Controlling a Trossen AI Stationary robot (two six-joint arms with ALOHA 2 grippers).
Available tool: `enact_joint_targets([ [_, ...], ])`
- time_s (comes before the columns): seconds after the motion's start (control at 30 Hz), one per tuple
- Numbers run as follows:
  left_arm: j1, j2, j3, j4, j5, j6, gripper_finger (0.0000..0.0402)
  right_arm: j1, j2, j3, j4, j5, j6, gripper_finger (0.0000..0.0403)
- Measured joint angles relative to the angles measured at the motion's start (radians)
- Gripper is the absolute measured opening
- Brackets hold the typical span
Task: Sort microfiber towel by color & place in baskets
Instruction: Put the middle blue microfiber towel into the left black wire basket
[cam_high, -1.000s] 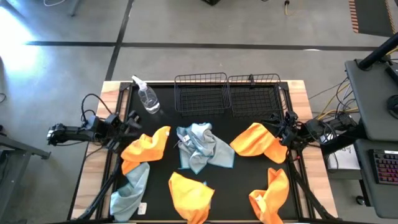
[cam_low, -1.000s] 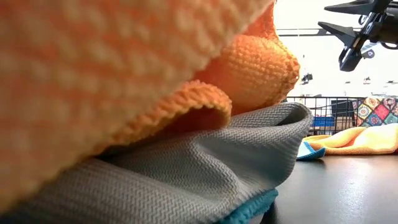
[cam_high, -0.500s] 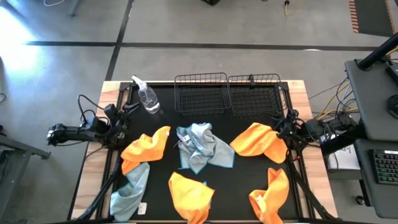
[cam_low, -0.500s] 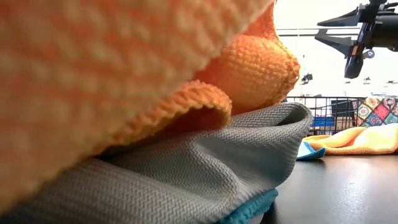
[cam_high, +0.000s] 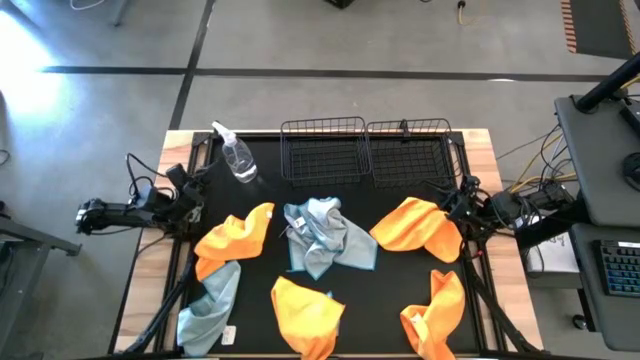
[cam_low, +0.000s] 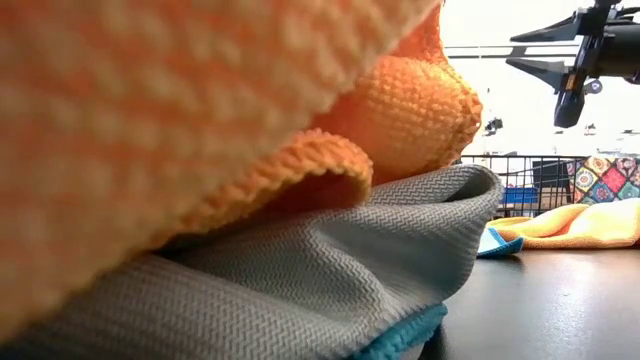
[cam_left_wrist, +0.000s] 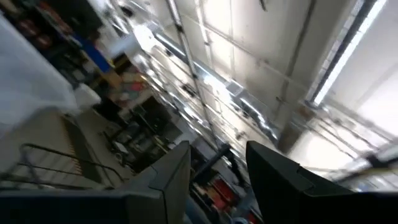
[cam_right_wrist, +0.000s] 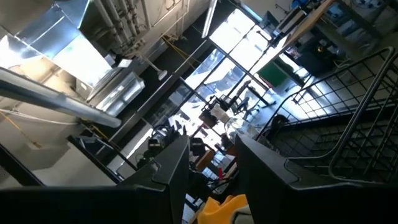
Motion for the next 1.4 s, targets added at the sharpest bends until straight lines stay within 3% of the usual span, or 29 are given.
enact_joint_targets([
  [0.13,0.0,0.0,0.0,0.009,0.031,-0.169,0.0141,0.0,0.0,0.003,0.0,-0.003,0.062,0.0123],
  [0.2,0.0,0.002,0.023,0.01,0.057,-0.184,0.0141,0.0,0.006,0.022,-0.007,-0.004,0.063,0.0123],
  [0.3,0.0,0.031,0.114,0.015,0.119,-0.105,0.0141,0.0,0.016,0.08,0.0,-0.009,0.016,0.0123],
  [0.47,0.0,0.16,0.362,-0.061,0.246,0.167,0.0141,0.0,0.086,0.216,-0.012,-0.038,-0.151,0.0123],
  [0.63,0.0,0.336,0.661,-0.437,0.217,0.239,0.0141,0.0,0.193,0.407,-0.251,-0.04,-0.176,0.0123],
  [0.9,0.0,0.617,1.138,-1.073,0.089,0.167,0.0141,0.0,0.412,0.777,-0.911,-0.036,0.072,0.0123],
  [1.1,0.0,0.788,1.421,-1.32,0.079,0.14,0.0141,0.0,0.572,1.04,-1.244,-0.042,0.143,0.0123],
  [1.4,0.0,0.946,1.682,-1.64,0.069,-0.021,0.0141,0.0,0.723,1.302,-1.493,-0.077,0.199,0.0123],
])
